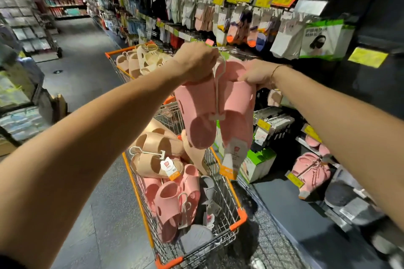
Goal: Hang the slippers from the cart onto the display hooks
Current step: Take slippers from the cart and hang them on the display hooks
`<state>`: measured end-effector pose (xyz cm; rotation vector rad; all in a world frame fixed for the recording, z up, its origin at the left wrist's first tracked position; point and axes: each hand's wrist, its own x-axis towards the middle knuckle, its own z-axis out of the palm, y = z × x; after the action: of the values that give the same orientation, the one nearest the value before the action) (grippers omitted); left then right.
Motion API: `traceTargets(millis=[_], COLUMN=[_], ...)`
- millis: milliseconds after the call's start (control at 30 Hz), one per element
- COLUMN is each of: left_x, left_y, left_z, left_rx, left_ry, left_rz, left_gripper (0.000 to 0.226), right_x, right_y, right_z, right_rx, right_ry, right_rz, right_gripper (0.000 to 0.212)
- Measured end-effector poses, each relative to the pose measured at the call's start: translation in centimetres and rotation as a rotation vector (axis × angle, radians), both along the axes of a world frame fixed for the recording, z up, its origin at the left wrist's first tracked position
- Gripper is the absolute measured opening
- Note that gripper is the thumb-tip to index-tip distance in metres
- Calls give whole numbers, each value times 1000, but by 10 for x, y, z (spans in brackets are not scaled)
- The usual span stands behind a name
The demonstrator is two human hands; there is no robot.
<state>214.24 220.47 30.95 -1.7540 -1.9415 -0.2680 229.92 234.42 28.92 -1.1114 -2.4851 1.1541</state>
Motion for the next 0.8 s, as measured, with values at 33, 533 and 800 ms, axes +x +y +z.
traceTargets(millis=[33, 533, 800], left_x=[0, 121, 225], left_y=[3, 105, 166], left_z=[0, 72, 143], left_rx=[33, 235, 360], left_ry=[5, -14, -184], left_rz=[-22, -368, -500], left_gripper=[31, 32, 33], right_x=[5, 147, 293], right_y=[-3, 12, 5], right_z=[-2, 87, 91], right_rx=[24, 682, 333], right_ry=[-6, 354, 625], right_rz=[5, -292, -575], right_gripper=[4, 39, 62])
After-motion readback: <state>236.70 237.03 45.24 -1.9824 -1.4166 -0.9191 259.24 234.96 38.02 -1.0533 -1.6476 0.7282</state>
